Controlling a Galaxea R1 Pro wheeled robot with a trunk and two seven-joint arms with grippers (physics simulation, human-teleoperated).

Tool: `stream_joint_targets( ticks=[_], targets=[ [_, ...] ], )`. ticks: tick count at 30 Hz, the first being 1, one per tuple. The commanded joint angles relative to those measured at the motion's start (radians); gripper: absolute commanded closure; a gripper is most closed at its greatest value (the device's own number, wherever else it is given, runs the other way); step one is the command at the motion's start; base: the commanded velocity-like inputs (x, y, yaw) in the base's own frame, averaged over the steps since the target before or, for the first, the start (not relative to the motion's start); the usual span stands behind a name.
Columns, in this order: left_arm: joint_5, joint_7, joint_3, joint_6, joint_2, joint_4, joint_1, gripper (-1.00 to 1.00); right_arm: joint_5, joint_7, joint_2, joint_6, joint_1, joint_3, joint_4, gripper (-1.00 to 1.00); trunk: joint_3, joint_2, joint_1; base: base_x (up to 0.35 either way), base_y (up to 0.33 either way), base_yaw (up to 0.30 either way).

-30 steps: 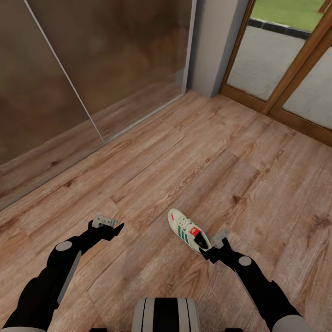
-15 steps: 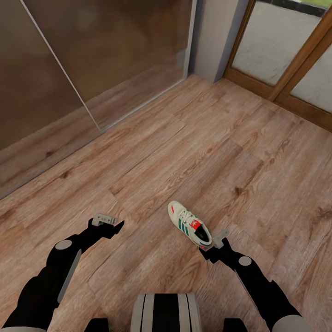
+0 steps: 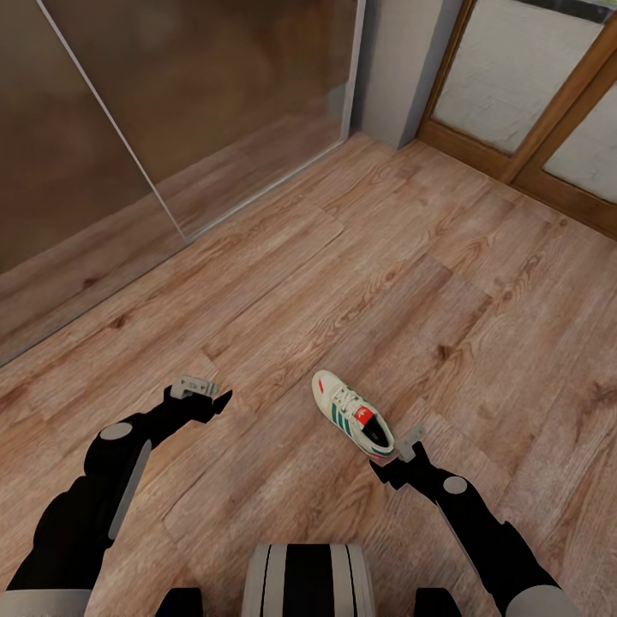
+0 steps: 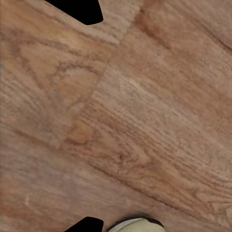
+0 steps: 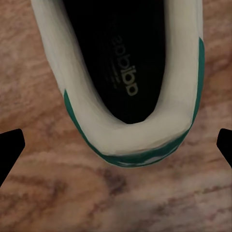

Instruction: Pick up the two gym shoes and the two sandals from the corridor floor and place them onto the hallstand (shoe rack) in the corridor, making sure they are on the rack and not on the floor. Arrange them so the two gym shoes are next to each other and the two sandals are next to each other.

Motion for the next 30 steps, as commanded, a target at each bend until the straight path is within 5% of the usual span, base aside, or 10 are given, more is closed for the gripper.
stream_joint_targets(
  ticks=[1, 30],
  targets=[
    [-0.006, -0.008, 0.001, 0.005, 0.000, -0.001, -0.001, -1.00, 0.009, 0.003, -0.001, 0.004, 0.000, 0.001, -0.002, -1.00, -0.001, 0.000, 0.000, 0.000, 0.000, 0.000],
    [-0.006, -0.015, 0.000, 0.007, -0.001, -0.001, -0.001, -1.00, 0.009, 0.001, -0.002, 0.003, 0.000, 0.000, -0.002, -1.00, -0.005, 0.000, 0.000, 0.000, 0.000, -0.005]
  ],
)
